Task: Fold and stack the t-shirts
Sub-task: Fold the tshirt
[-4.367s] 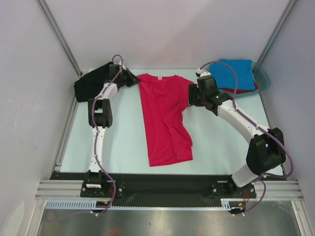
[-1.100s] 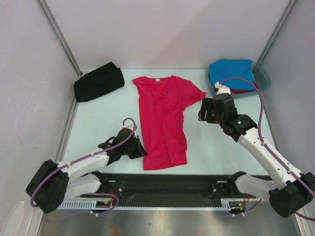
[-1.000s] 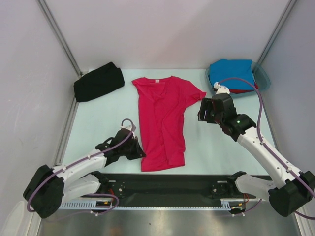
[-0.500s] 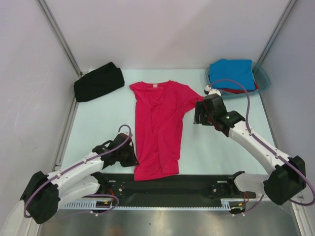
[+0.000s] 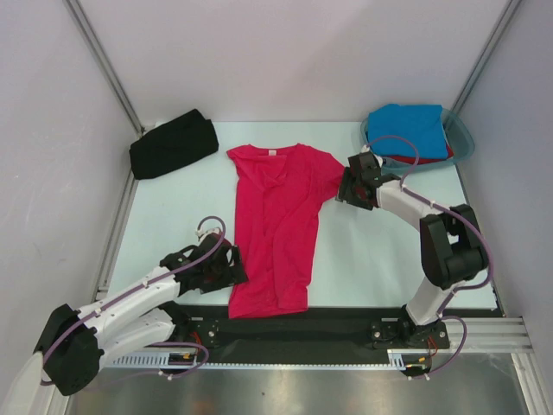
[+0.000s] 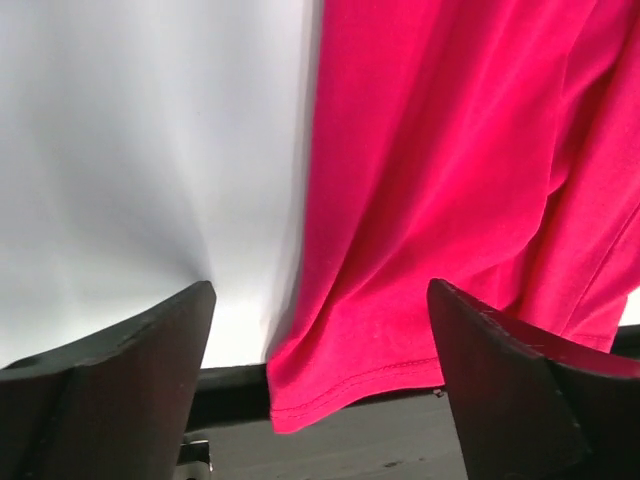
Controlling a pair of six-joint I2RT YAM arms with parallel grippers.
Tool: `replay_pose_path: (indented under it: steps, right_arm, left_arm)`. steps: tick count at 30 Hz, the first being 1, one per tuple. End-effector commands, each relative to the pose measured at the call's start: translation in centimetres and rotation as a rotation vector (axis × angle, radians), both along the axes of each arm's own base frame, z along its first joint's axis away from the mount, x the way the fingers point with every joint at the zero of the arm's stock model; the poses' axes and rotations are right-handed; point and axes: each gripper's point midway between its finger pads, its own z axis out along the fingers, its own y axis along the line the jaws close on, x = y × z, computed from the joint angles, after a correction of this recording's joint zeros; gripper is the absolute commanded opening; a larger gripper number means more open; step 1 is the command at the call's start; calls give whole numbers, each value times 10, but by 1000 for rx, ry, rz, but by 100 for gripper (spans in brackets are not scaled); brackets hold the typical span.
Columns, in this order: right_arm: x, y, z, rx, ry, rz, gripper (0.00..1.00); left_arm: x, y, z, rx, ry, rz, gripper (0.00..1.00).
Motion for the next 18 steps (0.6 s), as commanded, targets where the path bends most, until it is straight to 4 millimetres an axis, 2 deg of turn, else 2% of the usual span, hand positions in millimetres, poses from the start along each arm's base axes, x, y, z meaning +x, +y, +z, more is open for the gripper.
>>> replay_pose_path:
  steps: [1,4,5,11,12,18]
  right_arm:
    - [56,13,21,153,-119,-55,65]
    - [73,19,17,215,-125,-51,64]
    - [77,18,9,221,-119,-57,63]
    - [106,17,12,240,-160,-90,56]
    - [109,18,7,243,-151,-88,55]
    - [124,16,4,225,-152,-113,53]
  left_arm:
    - [23,-1,22,22,-104,7,95]
    - [36,-7,30,37,-133,-12,96]
    - [38,-9,30,40,-132,-18,96]
    - [54,-30,31,11,-130,-61,96]
    - [53,-31,27,16,-114,-68,96]
    - [61,-37,29,27,-122,-98,96]
